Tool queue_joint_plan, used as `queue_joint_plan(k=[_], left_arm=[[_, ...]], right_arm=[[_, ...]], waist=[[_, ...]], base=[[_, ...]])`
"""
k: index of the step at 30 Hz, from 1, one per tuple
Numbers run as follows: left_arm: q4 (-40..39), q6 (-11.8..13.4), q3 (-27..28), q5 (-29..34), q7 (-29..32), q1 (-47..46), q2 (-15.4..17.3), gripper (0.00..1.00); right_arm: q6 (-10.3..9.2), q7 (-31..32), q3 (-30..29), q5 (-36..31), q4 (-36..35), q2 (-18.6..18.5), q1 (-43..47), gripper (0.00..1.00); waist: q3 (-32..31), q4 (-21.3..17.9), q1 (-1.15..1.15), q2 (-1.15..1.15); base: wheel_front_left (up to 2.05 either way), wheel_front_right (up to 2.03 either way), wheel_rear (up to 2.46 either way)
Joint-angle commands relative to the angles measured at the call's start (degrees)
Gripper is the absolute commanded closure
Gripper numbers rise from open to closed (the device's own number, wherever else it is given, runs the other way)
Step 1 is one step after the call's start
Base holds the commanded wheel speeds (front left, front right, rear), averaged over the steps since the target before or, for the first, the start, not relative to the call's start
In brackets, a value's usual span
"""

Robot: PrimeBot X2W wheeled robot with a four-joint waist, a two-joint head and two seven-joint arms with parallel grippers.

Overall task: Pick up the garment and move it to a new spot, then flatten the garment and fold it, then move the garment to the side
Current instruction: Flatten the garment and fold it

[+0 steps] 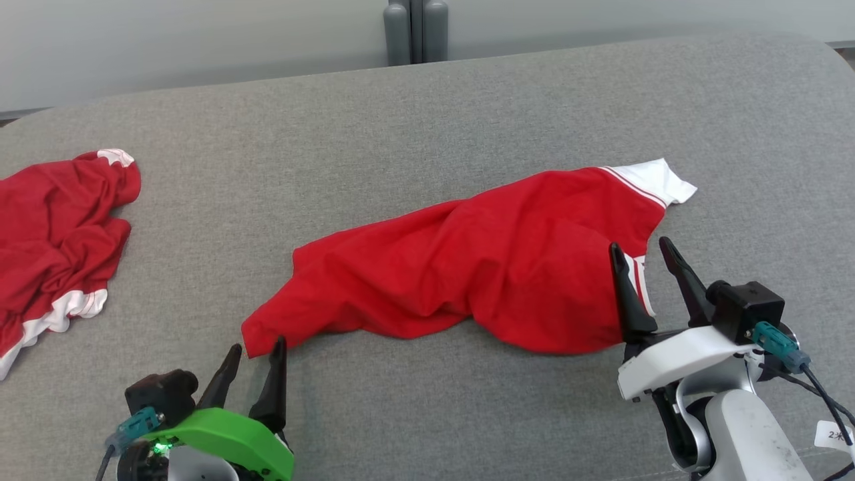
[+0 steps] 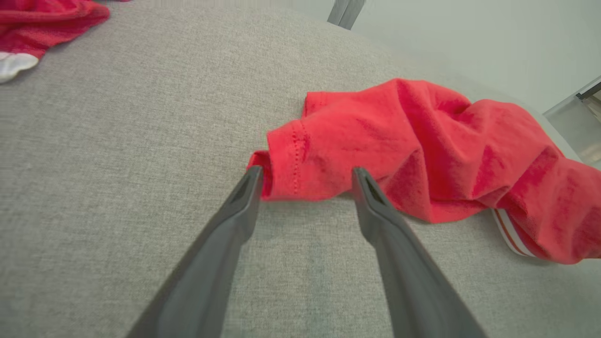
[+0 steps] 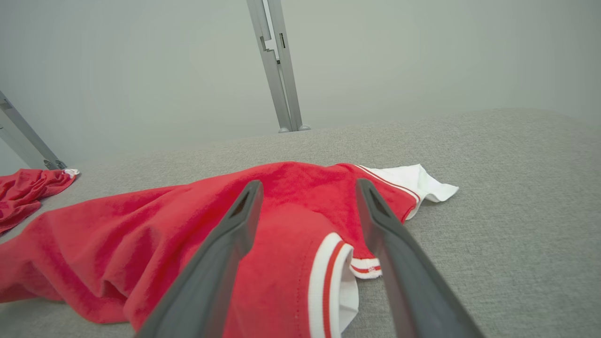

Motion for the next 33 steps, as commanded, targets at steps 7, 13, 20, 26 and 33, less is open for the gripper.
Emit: queue_joint_plan(k=[7, 13, 20, 26, 33], left_arm=[[3.48, -3.4, 3.31, 5.4, -11.18, -2.42, 0.64, 0.0], [3.06, -5.0, 7.62, 12.44, -11.9, -3.28, -1.2, 0.0], [0.54, -8.49, 13.55, 20.3, -11.88, -2.18, -4.81, 0.0], [1.63, -11.79, 17.33, 23.84, -11.86, -0.84, -7.74, 0.0], [2.36, -13.86, 19.24, 25.95, -11.85, -2.36, -9.97, 0.0]], right_arm=[[-0.06, 0.71, -1.02, -0.73, -0.25, -0.12, 1.36, 0.0], [-0.06, 1.16, -2.58, -1.35, -0.38, -0.1, 2.4, 0.0], [-0.06, 2.56, -4.11, -2.26, -0.03, -0.1, 3.66, 0.0], [-0.06, 6.12, -3.78, -1.81, 0.46, -0.1, 3.78, 0.0], [-0.06, 19.46, -8.9, 2.42, 1.47, -0.13, -3.46, 0.0]], waist=[[-1.82, 1.32, 0.0, 0.0], [-3.72, 2.26, 0.0, 0.0], [-5.54, 2.64, 0.0, 0.0], [-6.1, 2.51, 0.0, 0.0], [-3.36, 2.0, 0.0, 0.0]], base=[[0.0, 0.0, 0.0], [0.0, 0.0, 0.0], [0.0, 0.0, 0.0], [0.0, 0.0, 0.0], [0.0, 0.0, 0.0]])
